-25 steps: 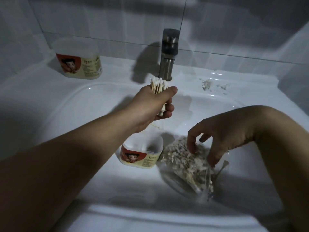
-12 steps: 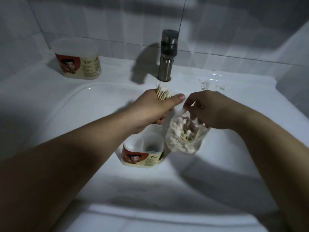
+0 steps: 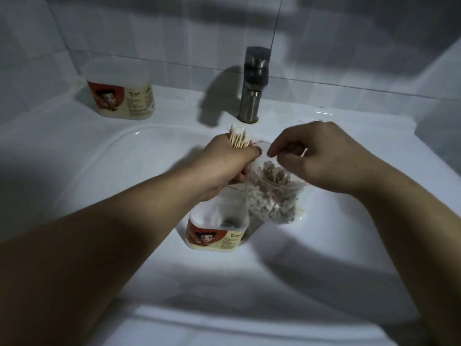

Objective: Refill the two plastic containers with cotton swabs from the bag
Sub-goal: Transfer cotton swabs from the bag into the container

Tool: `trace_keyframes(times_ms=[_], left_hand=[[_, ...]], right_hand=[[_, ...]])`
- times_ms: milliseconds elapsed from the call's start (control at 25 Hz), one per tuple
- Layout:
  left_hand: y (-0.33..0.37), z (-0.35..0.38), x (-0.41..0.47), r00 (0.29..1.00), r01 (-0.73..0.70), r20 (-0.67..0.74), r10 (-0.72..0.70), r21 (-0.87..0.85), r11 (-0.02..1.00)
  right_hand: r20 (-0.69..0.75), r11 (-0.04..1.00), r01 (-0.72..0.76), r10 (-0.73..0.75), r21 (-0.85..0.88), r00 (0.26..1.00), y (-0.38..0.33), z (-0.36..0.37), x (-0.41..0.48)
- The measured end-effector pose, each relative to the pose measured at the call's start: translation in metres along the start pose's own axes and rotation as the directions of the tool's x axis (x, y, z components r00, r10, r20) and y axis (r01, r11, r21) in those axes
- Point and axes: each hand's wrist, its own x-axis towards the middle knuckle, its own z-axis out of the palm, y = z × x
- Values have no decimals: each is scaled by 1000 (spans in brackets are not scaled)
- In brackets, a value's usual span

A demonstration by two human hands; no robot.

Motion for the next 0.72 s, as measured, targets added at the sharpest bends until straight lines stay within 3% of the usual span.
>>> trace_keyframes(times_ms=[120, 360, 520, 720], left_hand=[[0, 0, 1, 999, 43, -24, -47, -139, 989], [2, 3, -2, 991, 130, 16, -131, -286, 949], [1, 5, 2, 984, 170, 25, -174, -384, 907], [1, 6, 0, 987, 160, 38, -156, -348, 924]], right_hand=[[249, 995, 28, -3, -96, 968, -1, 6, -2], [184, 992, -120, 126, -45, 975, -4, 22, 2], [260, 996, -70, 54, 51, 964, -5, 20, -1], [177, 992, -118, 110, 34, 978, -5, 34, 3]])
